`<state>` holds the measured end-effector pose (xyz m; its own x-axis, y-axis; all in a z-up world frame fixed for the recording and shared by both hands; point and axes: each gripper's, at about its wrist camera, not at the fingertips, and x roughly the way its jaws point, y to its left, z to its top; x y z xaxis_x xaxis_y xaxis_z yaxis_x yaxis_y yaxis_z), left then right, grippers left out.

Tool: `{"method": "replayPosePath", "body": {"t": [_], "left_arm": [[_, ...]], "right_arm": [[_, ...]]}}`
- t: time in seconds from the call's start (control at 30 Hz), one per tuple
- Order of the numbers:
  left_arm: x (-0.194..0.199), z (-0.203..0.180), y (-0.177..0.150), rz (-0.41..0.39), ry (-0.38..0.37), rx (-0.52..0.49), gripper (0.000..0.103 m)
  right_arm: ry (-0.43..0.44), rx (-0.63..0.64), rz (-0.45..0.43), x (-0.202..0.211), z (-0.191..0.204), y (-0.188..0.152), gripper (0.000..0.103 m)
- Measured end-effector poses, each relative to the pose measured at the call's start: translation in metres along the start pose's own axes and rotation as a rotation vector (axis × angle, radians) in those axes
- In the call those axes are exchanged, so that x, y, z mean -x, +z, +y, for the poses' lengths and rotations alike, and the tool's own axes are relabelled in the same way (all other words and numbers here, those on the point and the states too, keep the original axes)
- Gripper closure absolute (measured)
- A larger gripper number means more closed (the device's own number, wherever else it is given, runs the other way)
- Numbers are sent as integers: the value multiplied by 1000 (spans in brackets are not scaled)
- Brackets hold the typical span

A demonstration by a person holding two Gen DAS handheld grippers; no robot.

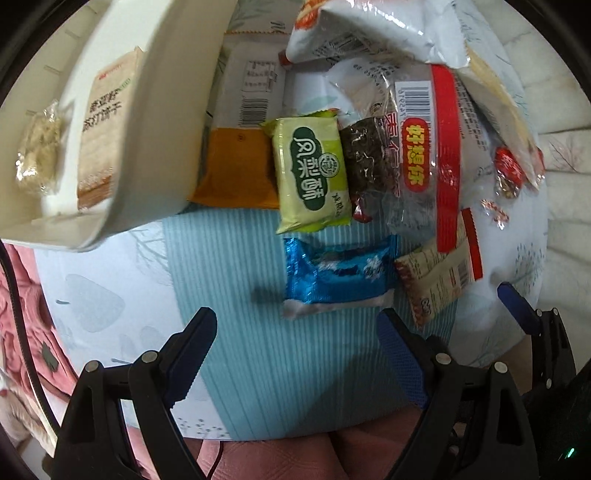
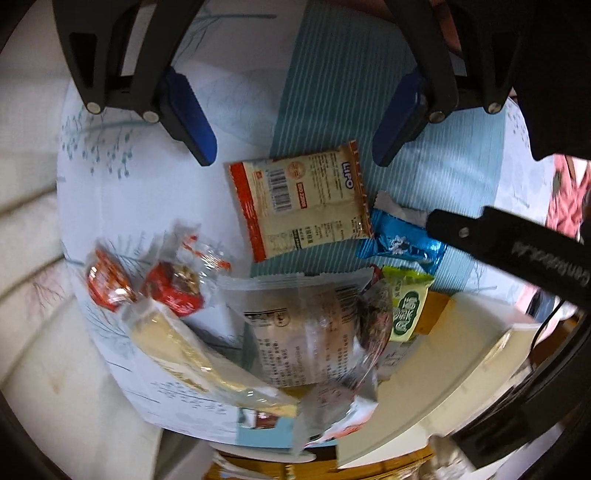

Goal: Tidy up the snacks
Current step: 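Grasp the blue candy with left tool while right tool grasps the biscuit pack, then carry both snacks over the white tray and release them inside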

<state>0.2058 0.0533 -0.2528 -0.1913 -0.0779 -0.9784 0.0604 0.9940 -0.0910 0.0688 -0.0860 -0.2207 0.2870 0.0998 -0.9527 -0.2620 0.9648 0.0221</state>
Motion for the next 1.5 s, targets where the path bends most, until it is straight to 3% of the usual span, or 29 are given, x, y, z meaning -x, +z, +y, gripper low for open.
{"method": "replayPosePath", "body": {"t": [0.37, 0.67, 0.77, 0.9, 1.07, 1.5], "left_arm": [[-24, -27, 19, 23, 31, 88, 18], [-40, -44, 24, 3, 20, 108, 41], [-37, -39, 25, -7, 28, 121, 52], [-32, -32, 26, -26, 3, 132, 70], [-31, -25, 24, -23, -23, 129, 73], [-28, 29, -10, 41, -104, 150, 74]], "right_arm": [[48, 203, 21, -21, 4, 15, 17], [92, 276, 32, -33, 7, 25, 31], [114, 279, 32, -34, 6, 27, 40], [114, 283, 33, -37, 3, 31, 44], [119, 257, 31, -36, -2, 37, 49], [182, 120, 17, -19, -11, 47, 50]]}}
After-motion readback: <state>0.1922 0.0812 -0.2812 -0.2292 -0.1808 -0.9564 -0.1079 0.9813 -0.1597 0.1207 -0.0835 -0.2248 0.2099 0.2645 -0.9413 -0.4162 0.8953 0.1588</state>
